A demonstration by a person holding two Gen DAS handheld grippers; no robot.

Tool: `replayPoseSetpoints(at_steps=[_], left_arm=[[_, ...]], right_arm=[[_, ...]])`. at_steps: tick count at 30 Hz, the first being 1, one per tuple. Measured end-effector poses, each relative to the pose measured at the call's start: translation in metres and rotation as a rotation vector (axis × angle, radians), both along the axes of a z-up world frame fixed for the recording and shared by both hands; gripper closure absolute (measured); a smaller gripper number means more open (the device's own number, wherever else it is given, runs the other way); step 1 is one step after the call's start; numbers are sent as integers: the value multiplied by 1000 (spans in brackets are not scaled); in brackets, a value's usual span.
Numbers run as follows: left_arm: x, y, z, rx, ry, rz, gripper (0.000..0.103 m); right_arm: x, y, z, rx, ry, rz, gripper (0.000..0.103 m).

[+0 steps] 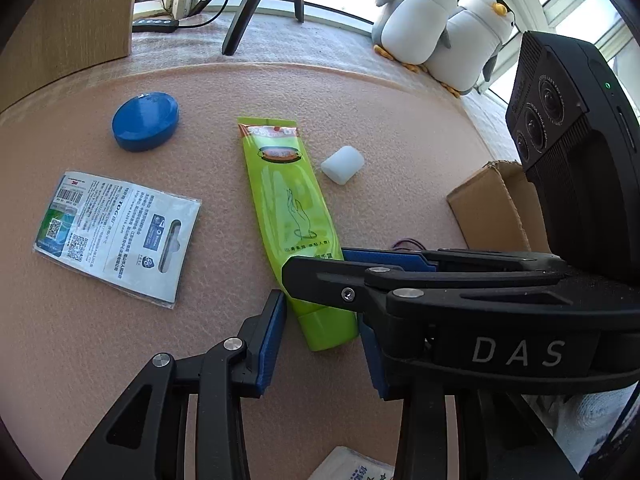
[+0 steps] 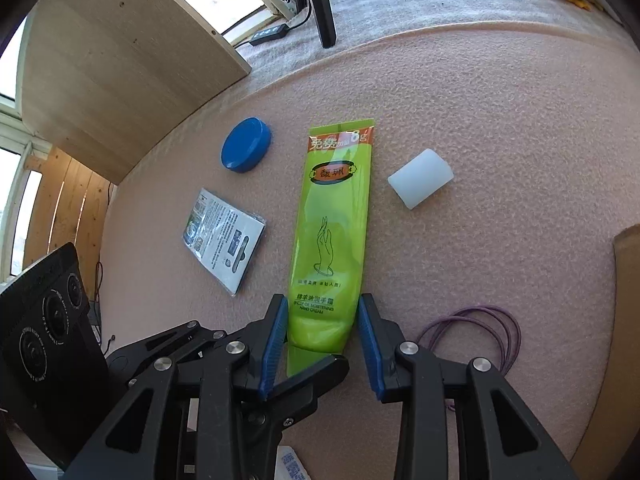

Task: Organize objects
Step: 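Close the right tool around the green tube's middle, then lift the green tube with the right tool and carry it over the box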

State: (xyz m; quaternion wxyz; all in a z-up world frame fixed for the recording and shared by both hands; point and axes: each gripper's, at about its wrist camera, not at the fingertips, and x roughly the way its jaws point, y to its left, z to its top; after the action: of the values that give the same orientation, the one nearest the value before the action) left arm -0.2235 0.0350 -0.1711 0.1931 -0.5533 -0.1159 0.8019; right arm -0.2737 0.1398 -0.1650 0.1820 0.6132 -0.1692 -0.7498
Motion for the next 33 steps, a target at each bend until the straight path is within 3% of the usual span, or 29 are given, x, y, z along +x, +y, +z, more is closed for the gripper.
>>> replayPoseSetpoints(at_steps=[10, 16, 23, 25, 33], left_arm=[[43, -1, 3, 17, -44, -11, 63], [47, 4, 6, -29, -25, -21, 47], [42, 5, 6, -23, -16, -14, 49], [42, 6, 6, -24, -17, -11, 55], [54, 8, 18, -11, 6, 13, 56]], right_arm=[[37, -8, 0, 8, -3, 61, 70], [39, -10, 2, 39, 4, 62, 69], [36, -9, 2, 48, 16, 50, 64], [36, -13, 4, 65, 22, 59, 64], [45, -7, 20, 78, 60, 23, 71]])
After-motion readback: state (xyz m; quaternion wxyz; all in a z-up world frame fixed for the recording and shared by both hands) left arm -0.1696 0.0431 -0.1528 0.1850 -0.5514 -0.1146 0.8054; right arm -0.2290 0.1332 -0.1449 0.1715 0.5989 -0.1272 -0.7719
